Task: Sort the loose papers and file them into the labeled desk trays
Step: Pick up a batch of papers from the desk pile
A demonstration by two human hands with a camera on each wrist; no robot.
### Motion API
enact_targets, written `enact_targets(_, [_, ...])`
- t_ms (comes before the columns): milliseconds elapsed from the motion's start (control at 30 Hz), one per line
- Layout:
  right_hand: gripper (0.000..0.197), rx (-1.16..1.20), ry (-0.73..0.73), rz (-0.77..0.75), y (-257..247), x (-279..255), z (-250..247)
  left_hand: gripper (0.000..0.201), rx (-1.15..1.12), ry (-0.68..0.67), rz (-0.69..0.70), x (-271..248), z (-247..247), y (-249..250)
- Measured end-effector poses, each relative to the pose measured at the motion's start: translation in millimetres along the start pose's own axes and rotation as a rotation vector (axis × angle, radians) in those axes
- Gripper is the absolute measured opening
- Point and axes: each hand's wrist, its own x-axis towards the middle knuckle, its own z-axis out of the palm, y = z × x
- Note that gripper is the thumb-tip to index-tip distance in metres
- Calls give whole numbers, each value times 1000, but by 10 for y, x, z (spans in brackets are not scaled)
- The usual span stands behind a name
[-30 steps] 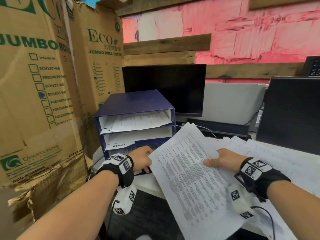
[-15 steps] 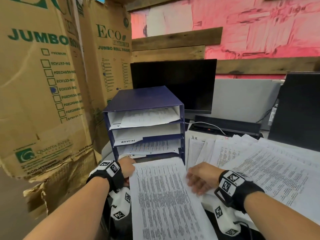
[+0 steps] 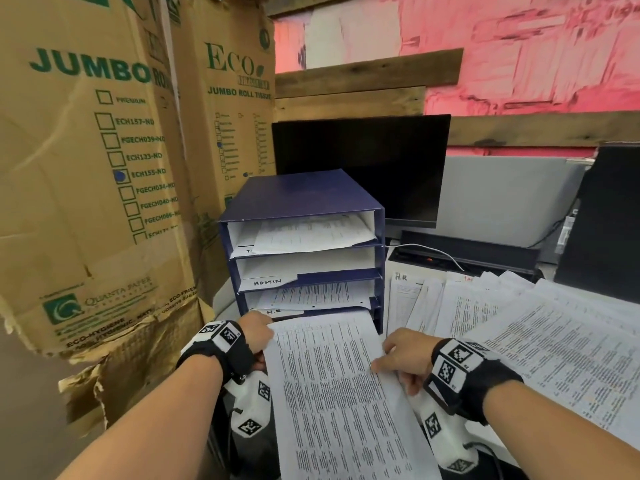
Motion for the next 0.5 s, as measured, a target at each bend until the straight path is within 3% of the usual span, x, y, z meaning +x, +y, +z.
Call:
enact_targets(100, [24,-62,25,26,-37,38,1,28,-37,-23,-29,-6,-1,-35])
enact_targets(200, [27,-222,109,53,-77,72,11,24,-71,-84,-77,-39,-20,-105])
enact_targets(267, [19,-262,145,81,-87,120,-1,23,-62,-85,-115,-60,-31,-136])
enact_targets(500, [36,-373,197,75,-139,186,10,31,12,-173,-167,-123,-61,-134])
